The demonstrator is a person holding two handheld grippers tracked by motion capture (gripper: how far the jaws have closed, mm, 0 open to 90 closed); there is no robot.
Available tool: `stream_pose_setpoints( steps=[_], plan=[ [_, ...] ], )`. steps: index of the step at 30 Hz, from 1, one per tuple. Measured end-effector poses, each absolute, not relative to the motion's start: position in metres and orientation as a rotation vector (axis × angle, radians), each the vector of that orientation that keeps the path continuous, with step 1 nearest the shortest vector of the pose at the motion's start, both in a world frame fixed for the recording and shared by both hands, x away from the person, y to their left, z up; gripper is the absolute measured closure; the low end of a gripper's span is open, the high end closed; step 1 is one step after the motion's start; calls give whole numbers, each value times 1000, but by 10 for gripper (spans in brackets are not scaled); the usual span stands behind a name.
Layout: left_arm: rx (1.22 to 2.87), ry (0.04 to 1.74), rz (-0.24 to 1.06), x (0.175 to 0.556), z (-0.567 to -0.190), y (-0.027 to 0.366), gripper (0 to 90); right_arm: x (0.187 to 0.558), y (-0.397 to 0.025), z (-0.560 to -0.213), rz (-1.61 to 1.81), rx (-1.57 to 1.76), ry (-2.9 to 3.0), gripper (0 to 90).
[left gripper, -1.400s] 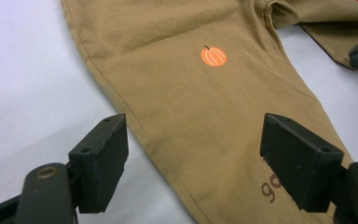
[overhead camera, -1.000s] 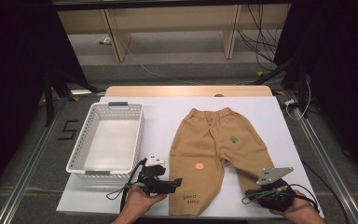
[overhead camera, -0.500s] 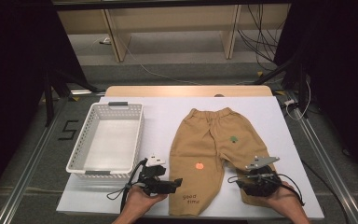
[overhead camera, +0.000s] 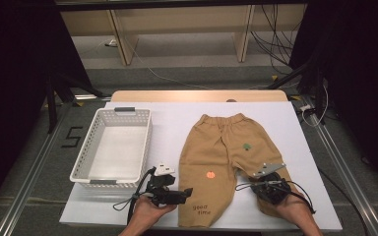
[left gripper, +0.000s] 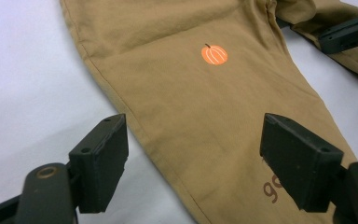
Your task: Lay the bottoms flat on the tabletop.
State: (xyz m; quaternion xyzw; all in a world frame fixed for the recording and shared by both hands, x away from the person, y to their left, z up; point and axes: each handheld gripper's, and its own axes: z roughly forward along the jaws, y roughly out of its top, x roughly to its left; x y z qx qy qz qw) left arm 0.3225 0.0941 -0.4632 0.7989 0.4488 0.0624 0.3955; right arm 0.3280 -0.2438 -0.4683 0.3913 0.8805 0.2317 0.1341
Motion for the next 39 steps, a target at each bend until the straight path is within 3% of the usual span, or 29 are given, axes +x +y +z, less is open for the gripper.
stream_pose_setpoints(
  steps=[11, 16, 21, 33, 39],
  plan=[
    [2021, 1143, 161, 323, -463, 95, 234, 297, -240, -461, 748, 1013, 2724, 890],
    [2021, 1149, 161, 324, -463, 95, 234, 300, -238, -455, 844, 1037, 2661, 685],
    [2033, 1123, 153, 319, -461, 92, 235, 301, -230, -454, 860, 1037, 2606, 538],
    [2015, 1221, 224, 340, -467, 86, 235, 317, -249, -433, 976, 1148, 2323, 391],
    [1988, 1272, 281, 361, -465, 77, 232, 343, -269, -418, 981, 1203, 2237, 369]
  ],
)
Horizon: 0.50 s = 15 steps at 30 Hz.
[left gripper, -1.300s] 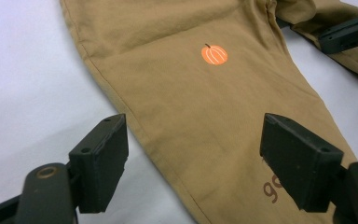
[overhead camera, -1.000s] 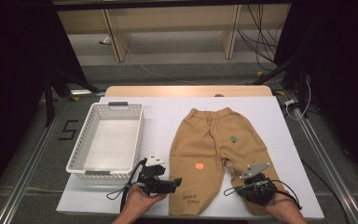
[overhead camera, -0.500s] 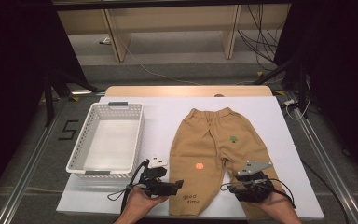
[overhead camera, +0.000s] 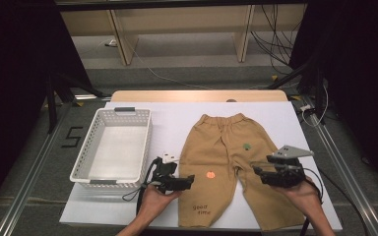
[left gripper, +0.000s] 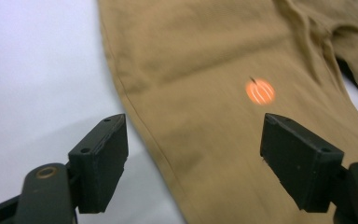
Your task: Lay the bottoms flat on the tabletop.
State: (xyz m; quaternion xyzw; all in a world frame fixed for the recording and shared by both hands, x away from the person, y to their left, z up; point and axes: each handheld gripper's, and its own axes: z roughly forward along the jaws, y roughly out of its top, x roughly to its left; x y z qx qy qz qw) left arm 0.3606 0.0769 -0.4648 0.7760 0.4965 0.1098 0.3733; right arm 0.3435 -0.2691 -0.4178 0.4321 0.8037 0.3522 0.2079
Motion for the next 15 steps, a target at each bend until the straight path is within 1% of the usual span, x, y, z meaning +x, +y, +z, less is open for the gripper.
stream_pose_setpoints(
  steps=[4, 7, 15],
  plan=[
    [1982, 1310, 305, 379, -465, 74, 234, 361, -280, -405, 972, 1227, 2198, 364],
    [1977, 1343, 314, 392, -469, 73, 241, 376, -288, -402, 963, 1249, 2186, 361],
    [1941, 1407, 285, 420, -473, 73, 333, 412, -304, -423, 837, 1359, 2190, 368]
  ],
)
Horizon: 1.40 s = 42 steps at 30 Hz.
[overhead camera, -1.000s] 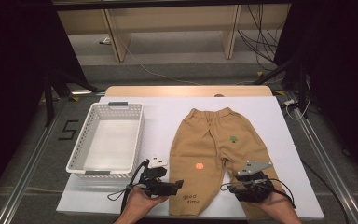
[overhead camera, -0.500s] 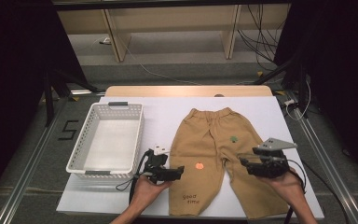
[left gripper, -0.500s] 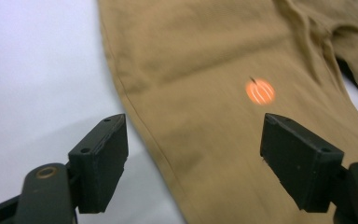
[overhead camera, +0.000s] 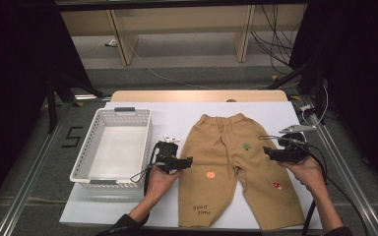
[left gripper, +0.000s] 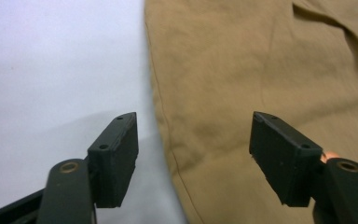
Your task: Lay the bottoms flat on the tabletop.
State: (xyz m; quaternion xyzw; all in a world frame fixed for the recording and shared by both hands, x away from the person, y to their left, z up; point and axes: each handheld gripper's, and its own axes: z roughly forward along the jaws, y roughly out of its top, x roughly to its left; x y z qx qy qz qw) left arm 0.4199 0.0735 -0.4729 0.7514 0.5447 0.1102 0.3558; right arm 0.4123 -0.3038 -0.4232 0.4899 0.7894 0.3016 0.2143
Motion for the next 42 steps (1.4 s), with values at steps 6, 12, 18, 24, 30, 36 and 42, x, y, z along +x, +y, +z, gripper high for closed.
stream_pose_setpoints(
  steps=[6, 12, 18, 24, 30, 36, 42],
  plan=[
    [1931, 1456, 273, 439, -475, 69, 342, 438, -318, -445, 764, 1473, 2197, 399],
    [1941, 1501, 235, 455, -480, 66, 381, 455, -327, -463, 746, 1558, 2214, 462],
    [1956, 1488, 241, 458, -480, 66, 497, 462, -326, -467, 748, 1590, 2239, 534],
    [1973, 1468, 254, 458, -481, 64, 728, 466, -325, -469, 732, 1604, 2244, 657],
    [1966, 1446, 288, 457, -482, 62, 850, 469, -319, -469, 713, 1566, 2247, 831],
    [1960, 1456, 334, 464, -480, 64, 854, 477, -315, -468, 719, 1557, 2220, 856],
    [1947, 1474, 378, 473, -476, 63, 854, 486, -313, -467, 733, 1555, 2182, 865]
  ],
)
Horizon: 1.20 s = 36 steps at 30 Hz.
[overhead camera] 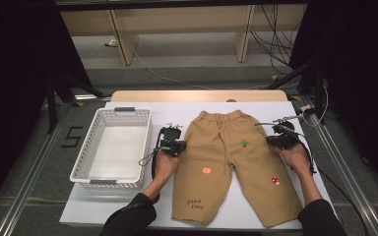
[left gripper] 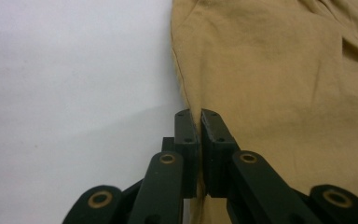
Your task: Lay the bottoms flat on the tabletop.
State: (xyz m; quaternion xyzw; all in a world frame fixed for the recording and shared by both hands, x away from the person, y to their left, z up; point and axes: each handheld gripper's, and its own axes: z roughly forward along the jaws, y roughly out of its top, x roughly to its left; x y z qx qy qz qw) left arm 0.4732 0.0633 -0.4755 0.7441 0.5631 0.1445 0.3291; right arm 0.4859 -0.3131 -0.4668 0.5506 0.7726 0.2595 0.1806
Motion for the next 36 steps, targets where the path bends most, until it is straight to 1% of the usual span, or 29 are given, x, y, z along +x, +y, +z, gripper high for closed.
stream_pose_setpoints(
  steps=[6, 8, 10, 13, 15, 16, 17, 18, 19, 21, 24, 29, 31, 33, 36],
  plan=[
    [1935, 1498, 389, 479, -476, 64, 852, 492, -310, -468, 734, 1555, 2167, 864],
    [1937, 1499, 391, 478, -477, 64, 849, 493, -309, -469, 733, 1552, 2160, 851],
    [1938, 1496, 397, 477, -478, 64, 846, 493, -309, -469, 739, 1553, 2155, 791],
    [1930, 1499, 397, 476, -478, 64, 829, 492, -309, -467, 750, 1565, 2153, 630],
    [1928, 1500, 386, 475, -477, 65, 752, 491, -308, -464, 763, 1563, 2144, 548],
    [1925, 1497, 377, 473, -476, 66, 728, 489, -308, -463, 766, 1561, 2142, 511],
    [1923, 1490, 372, 471, -475, 66, 691, 488, -306, -461, 772, 1555, 2137, 483],
    [1920, 1484, 369, 469, -473, 65, 617, 487, -305, -459, 780, 1549, 2133, 460],
    [1921, 1478, 367, 466, -472, 65, 550, 485, -304, -456, 790, 1543, 2129, 438],
    [1922, 1457, 373, 460, -468, 63, 484, 481, -302, -450, 821, 1538, 2120, 405],
    [1968, 1407, 401, 449, -464, 57, 388, 474, -297, -440, 858, 1513, 2116, 376],
    [1985, 1334, 343, 427, -457, 54, 322, 460, -286, -424, 923, 1468, 2110, 344],
    [1988, 1308, 316, 418, -453, 54, 317, 455, -280, -419, 960, 1460, 2109, 329],
    [2014, 1271, 319, 410, -449, 54, 298, 451, -275, -414, 1009, 1457, 2105, 326],
    [2010, 1253, 285, 401, -447, 57, 281, 445, -265, -409, 1035, 1421, 2107, 320]
  ],
)
